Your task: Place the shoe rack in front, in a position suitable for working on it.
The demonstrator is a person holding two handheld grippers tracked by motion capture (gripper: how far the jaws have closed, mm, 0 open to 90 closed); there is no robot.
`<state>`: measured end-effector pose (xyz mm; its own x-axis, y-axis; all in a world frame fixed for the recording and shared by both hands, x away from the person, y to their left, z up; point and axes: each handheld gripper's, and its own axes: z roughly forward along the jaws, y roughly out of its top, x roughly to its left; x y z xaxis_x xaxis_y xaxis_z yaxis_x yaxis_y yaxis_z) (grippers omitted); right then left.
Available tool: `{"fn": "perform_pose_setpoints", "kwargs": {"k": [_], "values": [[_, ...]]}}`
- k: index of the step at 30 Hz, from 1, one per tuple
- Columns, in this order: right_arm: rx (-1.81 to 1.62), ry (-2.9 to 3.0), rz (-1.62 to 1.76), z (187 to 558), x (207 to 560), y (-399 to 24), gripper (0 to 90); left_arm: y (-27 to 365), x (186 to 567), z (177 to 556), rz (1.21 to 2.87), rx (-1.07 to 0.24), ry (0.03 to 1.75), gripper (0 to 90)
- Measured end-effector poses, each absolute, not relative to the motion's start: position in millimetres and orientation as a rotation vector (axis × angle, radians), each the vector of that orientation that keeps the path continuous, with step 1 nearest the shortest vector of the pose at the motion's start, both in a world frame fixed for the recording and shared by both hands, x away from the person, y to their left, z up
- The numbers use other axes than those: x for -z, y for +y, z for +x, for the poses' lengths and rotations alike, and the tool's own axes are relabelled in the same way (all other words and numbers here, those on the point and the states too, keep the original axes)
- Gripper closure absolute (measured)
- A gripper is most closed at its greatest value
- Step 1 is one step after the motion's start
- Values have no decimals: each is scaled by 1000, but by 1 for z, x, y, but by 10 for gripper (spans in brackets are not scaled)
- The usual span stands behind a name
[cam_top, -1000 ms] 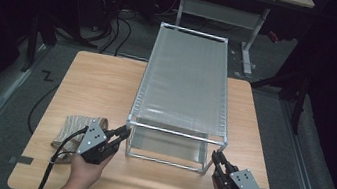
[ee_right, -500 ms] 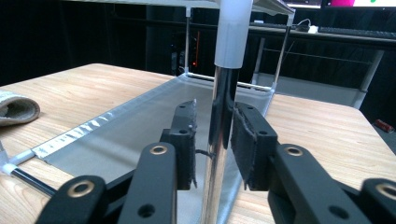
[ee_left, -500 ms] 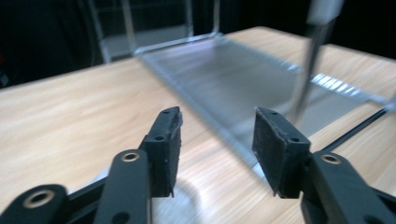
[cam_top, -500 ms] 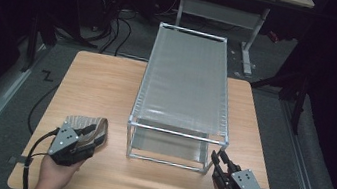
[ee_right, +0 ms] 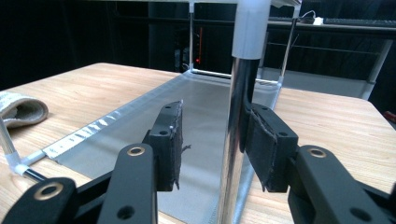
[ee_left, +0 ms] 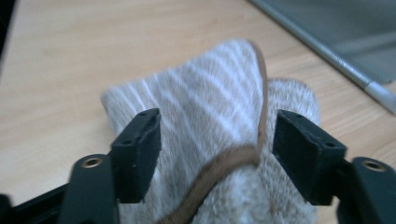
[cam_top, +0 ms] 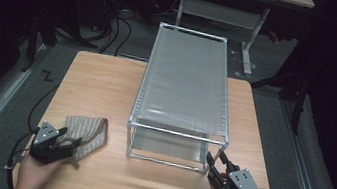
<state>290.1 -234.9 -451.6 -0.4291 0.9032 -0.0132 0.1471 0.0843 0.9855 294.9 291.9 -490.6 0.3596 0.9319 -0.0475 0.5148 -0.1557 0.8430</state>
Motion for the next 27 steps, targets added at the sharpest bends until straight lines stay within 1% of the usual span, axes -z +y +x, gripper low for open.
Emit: {"fn": "perform_pose_setpoints", "kwargs": {"k": [2, 5, 6, 8, 9, 10, 12, 13, 14, 15, 17, 18, 19, 21, 22, 23, 26, 27], "values": [[-1414, 1675, 1057, 291, 451, -236, 571, 290, 493, 296, 1838, -646, 1282, 283], [-1421, 1672, 1058, 293, 451, -236, 569, 287, 497, 296, 1893, -664, 1291, 280], [-1422, 1676, 1059, 295, 451, -236, 569, 286, 500, 297, 1934, -656, 1307, 293], [-1428, 1676, 1056, 296, 451, -236, 569, 286, 502, 297, 1949, -664, 1309, 305], [-1429, 1680, 1057, 296, 451, -236, 568, 286, 503, 297, 1947, -670, 1313, 325], [-1430, 1685, 1053, 297, 451, -235, 568, 285, 504, 295, 1968, -694, 1307, 434], [-1430, 1685, 1051, 297, 451, -235, 568, 284, 504, 294, 1975, -710, 1305, 546], [-1430, 1685, 1051, 297, 451, -235, 568, 283, 504, 294, 1996, -732, 1296, 546], [-1429, 1682, 1051, 297, 451, -234, 568, 281, 504, 293, 2016, -749, 1281, 650], [-1429, 1682, 1051, 297, 451, -234, 568, 280, 504, 292, 2031, -761, 1265, 650], [-1426, 1684, 1050, 297, 451, -235, 568, 277, 504, 291, 2036, -777, 1249, 699], [-1426, 1682, 1049, 297, 451, -235, 568, 277, 502, 290, 2011, -738, 1235, 715], [-1426, 1682, 1049, 297, 451, -235, 568, 277, 502, 290, 2011, -738, 1235, 720], [-1427, 1677, 1049, 297, 450, -236, 568, 276, 498, 288, 1960, -699, 1195, 724], [-1426, 1675, 1056, 297, 450, -237, 568, 272, 491, 283, 1905, -701, 1113, 726], [-1426, 1675, 1056, 297, 450, -237, 568, 272, 491, 283, 1905, -701, 1113, 726], [-1424, 1675, 1053, 297, 451, -238, 568, 266, 476, 271, 1774, -706, 960, 726], [-1424, 1675, 1053, 297, 451, -238, 568, 264, 473, 267, 1743, -710, 934, 726]]}}
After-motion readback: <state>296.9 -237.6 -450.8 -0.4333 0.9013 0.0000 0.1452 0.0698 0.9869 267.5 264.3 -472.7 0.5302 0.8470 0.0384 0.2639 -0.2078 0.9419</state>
